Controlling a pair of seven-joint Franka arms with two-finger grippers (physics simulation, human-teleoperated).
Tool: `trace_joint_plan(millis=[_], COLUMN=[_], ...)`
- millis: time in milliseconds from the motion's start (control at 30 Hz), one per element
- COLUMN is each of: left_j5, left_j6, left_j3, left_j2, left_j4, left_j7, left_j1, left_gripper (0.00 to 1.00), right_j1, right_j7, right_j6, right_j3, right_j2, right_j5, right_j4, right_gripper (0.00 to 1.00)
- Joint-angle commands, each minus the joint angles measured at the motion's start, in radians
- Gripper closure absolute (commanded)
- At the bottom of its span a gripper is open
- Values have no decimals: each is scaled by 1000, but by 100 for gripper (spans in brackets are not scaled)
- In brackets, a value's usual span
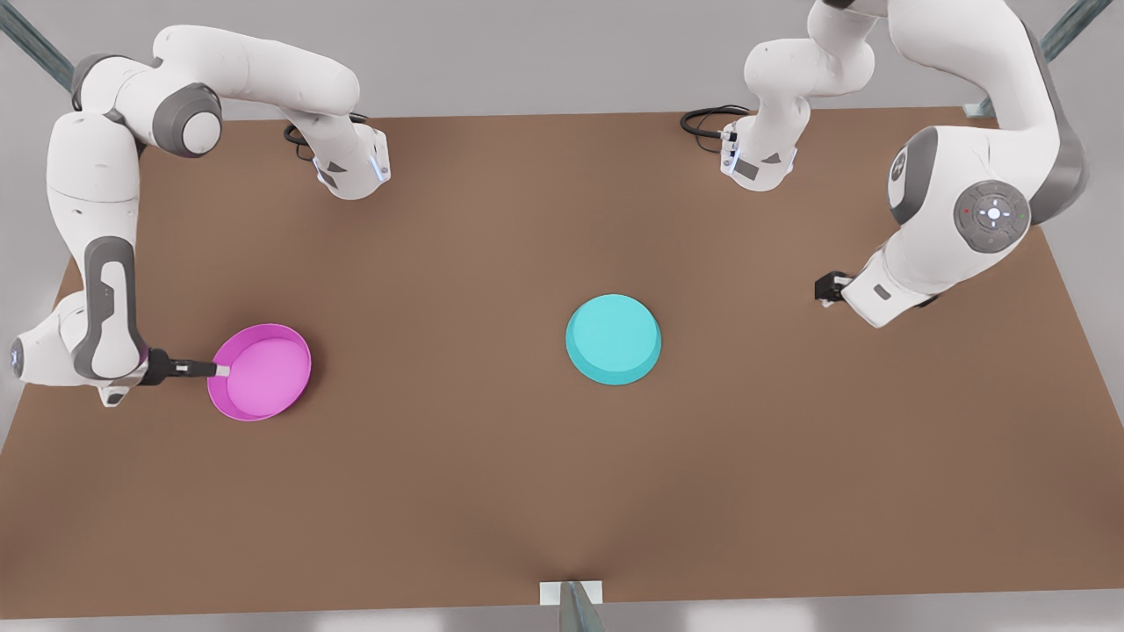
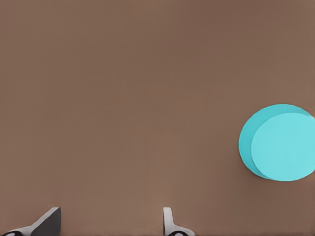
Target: Flip the blue plate over with the left arm, and stack the pink plate on top of the blue plate with the right arm
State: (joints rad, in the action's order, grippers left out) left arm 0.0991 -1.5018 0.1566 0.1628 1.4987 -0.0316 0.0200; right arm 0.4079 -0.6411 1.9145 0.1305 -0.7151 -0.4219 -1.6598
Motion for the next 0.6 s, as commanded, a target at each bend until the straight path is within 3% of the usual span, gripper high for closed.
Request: trace_joint_plan(millis=[0,567], left_j5=[-12,-13], left_j6=[0,5], left_j3=[0,0], left_j2=[0,9], left_j4=[-2,-14], left_j7=[-1,-4], left_j1=[-3,-5], left_gripper=[0,0], right_j1=[0,-17], right_j7=[0,0], right_j6=[0,40], right_j3=[0,-2], right_j2=[0,-12], right_j5=[0,35], right_j4=[0,0], right_gripper=[55,54])
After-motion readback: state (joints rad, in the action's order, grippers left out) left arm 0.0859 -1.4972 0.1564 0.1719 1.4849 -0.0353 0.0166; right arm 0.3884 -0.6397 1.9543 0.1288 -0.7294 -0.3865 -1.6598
